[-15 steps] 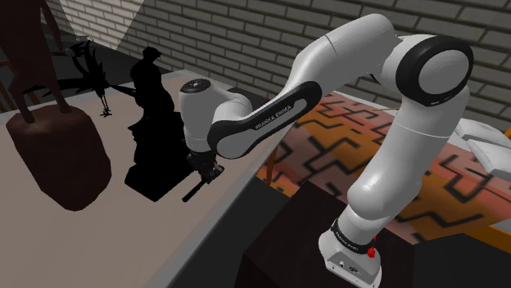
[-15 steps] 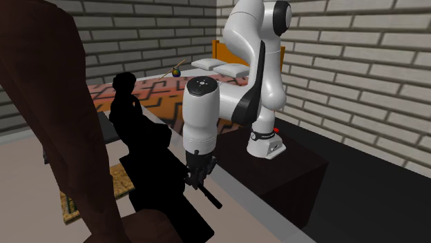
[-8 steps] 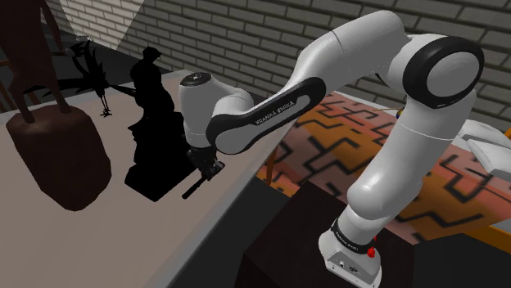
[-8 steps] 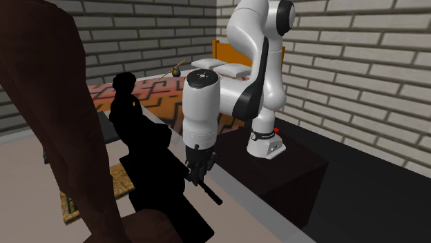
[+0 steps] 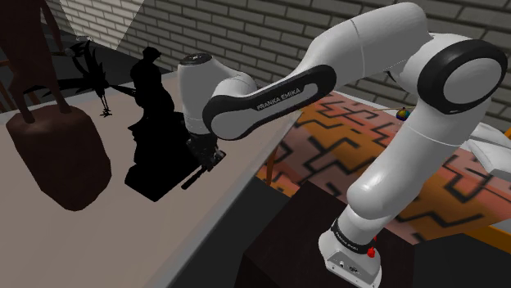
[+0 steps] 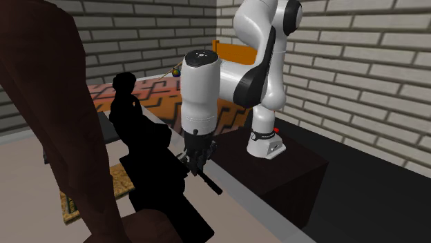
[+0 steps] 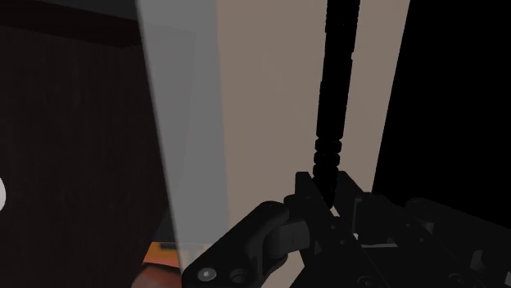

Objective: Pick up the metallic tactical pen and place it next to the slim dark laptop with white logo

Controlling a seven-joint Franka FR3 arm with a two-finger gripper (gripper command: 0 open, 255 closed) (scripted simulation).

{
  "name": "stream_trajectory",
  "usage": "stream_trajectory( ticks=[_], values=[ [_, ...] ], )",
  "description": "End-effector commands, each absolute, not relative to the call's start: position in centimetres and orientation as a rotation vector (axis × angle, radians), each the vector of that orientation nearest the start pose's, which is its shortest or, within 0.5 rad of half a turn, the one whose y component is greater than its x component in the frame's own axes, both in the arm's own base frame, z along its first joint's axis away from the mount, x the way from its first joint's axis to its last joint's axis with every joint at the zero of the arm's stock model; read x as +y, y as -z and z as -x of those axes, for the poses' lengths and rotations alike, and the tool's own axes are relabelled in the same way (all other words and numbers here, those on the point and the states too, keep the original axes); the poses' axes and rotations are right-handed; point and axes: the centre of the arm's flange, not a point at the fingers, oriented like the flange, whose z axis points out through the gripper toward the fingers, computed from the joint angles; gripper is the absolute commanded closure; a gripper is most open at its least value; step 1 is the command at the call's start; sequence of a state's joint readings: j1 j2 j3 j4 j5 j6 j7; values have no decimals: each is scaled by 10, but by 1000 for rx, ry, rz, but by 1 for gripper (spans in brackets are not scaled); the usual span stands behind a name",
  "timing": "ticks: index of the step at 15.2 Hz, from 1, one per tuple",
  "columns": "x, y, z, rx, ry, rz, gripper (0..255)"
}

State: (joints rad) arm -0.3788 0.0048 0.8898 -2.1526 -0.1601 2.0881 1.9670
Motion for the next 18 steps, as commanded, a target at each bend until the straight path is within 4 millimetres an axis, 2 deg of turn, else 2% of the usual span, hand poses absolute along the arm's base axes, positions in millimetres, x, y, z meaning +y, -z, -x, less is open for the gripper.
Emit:
stream_trajectory(
  ticks=[1,7,18],
  values=[
    [252,-403,-467,2055,168,2511,255],
    [252,-431,-467,2055,168,2511,255],
    [137,-431,-555,2055,168,2511,255]
  ],
)
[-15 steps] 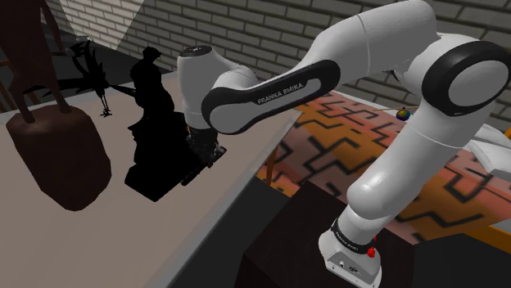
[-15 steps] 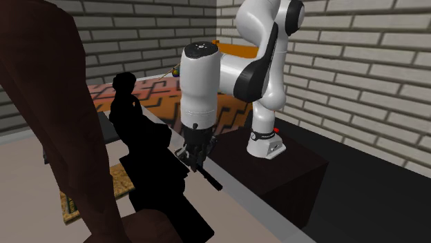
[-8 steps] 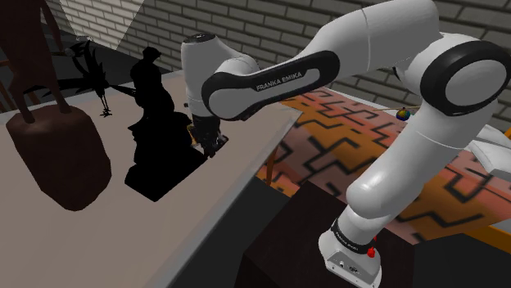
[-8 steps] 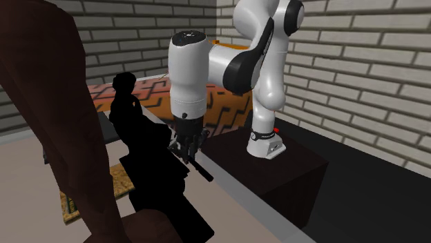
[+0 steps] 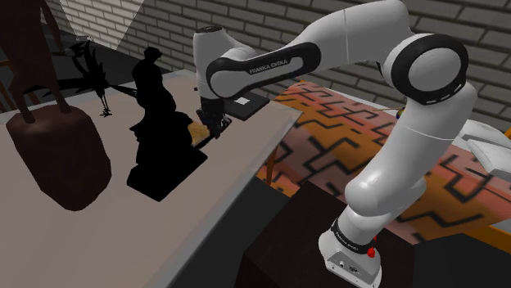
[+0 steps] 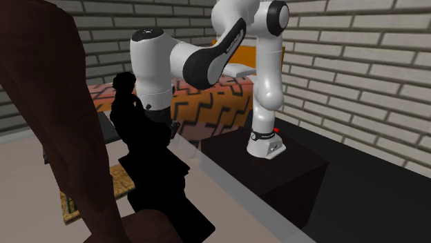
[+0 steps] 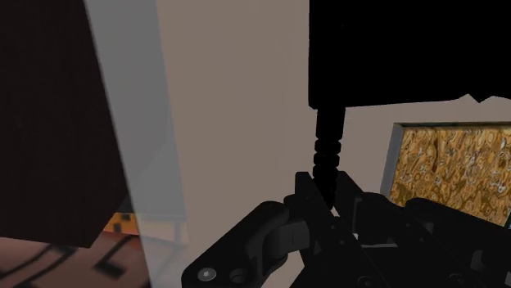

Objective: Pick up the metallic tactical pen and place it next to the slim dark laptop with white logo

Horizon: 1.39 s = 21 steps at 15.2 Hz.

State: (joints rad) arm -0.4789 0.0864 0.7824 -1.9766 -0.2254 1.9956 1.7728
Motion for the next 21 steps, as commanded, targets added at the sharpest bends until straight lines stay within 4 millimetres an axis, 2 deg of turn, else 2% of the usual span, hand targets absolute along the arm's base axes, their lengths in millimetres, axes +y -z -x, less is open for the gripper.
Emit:
stream_trajectory(
  ticks=[1,18,21],
  values=[
    [126,-431,-563,2055,168,2511,255],
    [-54,-431,-702,2055,168,2511,255],
    [-54,-415,-702,2055,168,2511,255]
  ],
)
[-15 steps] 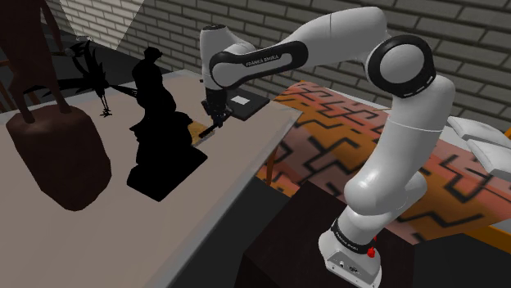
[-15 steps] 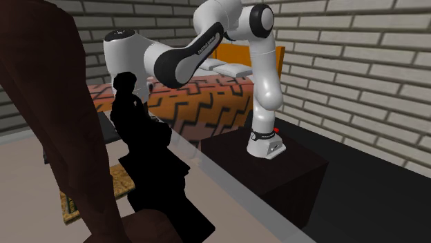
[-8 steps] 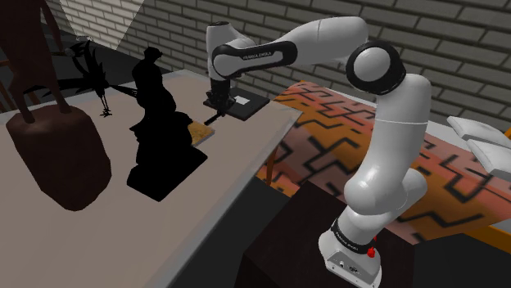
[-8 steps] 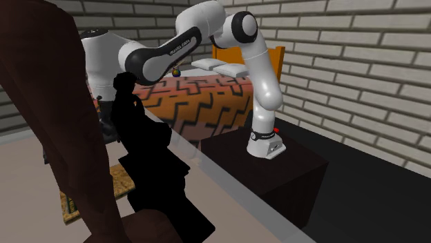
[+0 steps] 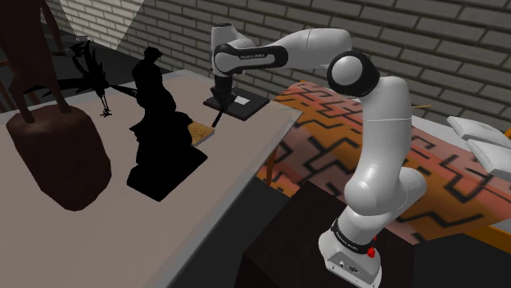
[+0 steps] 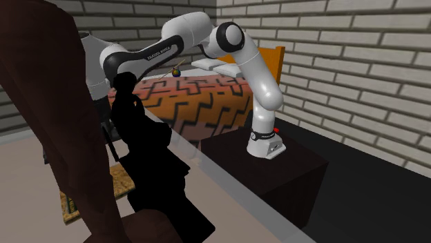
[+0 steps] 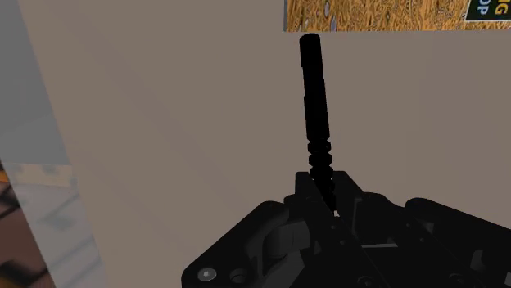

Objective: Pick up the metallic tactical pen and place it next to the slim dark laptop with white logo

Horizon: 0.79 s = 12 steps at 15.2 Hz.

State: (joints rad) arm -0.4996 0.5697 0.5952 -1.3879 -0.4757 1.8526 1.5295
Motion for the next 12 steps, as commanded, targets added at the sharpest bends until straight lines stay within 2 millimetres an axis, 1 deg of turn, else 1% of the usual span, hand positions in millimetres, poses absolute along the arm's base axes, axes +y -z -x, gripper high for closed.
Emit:
stream_trajectory(
  ticks=[1,12],
  values=[
    [-54,-410,-702,2055,168,2511,255],
    [-54,-352,-702,2055,168,2511,255]
  ],
)
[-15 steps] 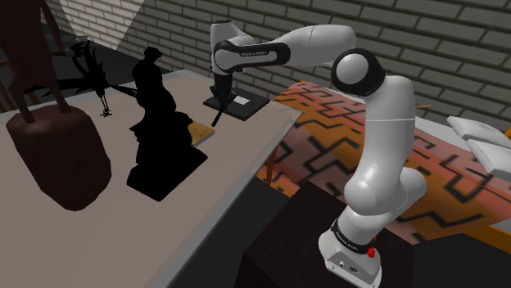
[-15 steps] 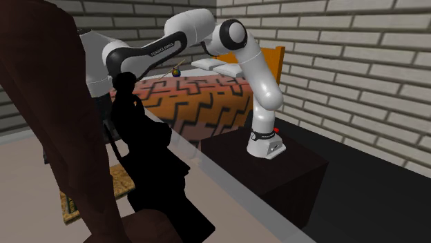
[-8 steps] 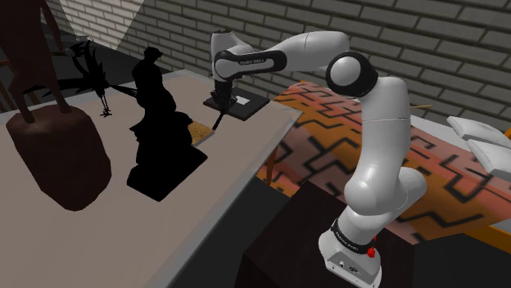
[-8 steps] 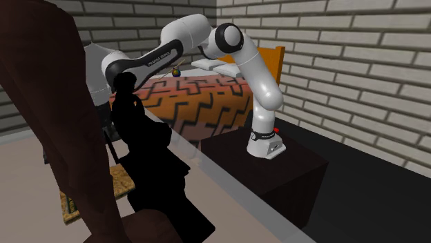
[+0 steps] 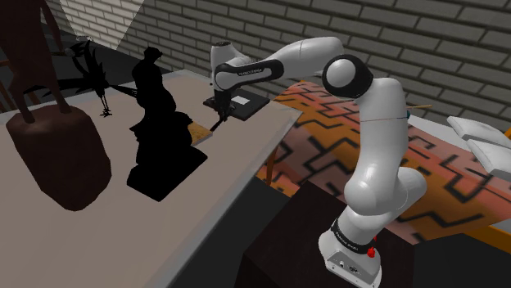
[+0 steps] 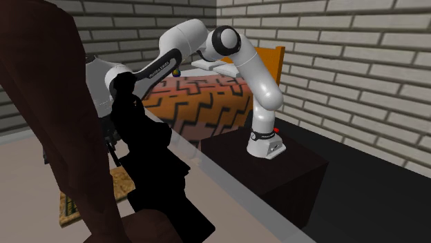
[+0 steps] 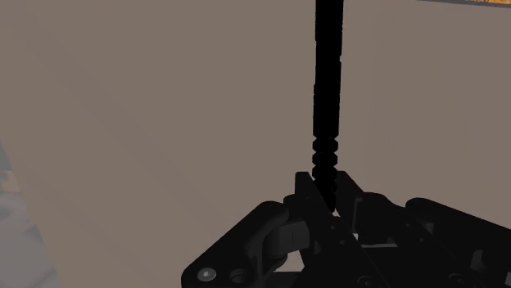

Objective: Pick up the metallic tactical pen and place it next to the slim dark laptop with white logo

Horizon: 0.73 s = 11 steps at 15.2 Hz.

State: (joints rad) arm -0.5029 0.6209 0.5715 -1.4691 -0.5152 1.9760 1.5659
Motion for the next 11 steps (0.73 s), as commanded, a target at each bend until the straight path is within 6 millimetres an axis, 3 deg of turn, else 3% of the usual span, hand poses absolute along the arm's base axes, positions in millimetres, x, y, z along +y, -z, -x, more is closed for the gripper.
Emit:
stream_trajectory(
  ticks=[1,9,10,11],
  values=[
    [-54,-347,-702,2055,168,2511,255],
    [-54,-347,-702,2055,168,2511,255],
    [-55,-347,-702,2055,168,2511,0],
    [-54,-347,-702,2055,168,2511,0]
  ],
)
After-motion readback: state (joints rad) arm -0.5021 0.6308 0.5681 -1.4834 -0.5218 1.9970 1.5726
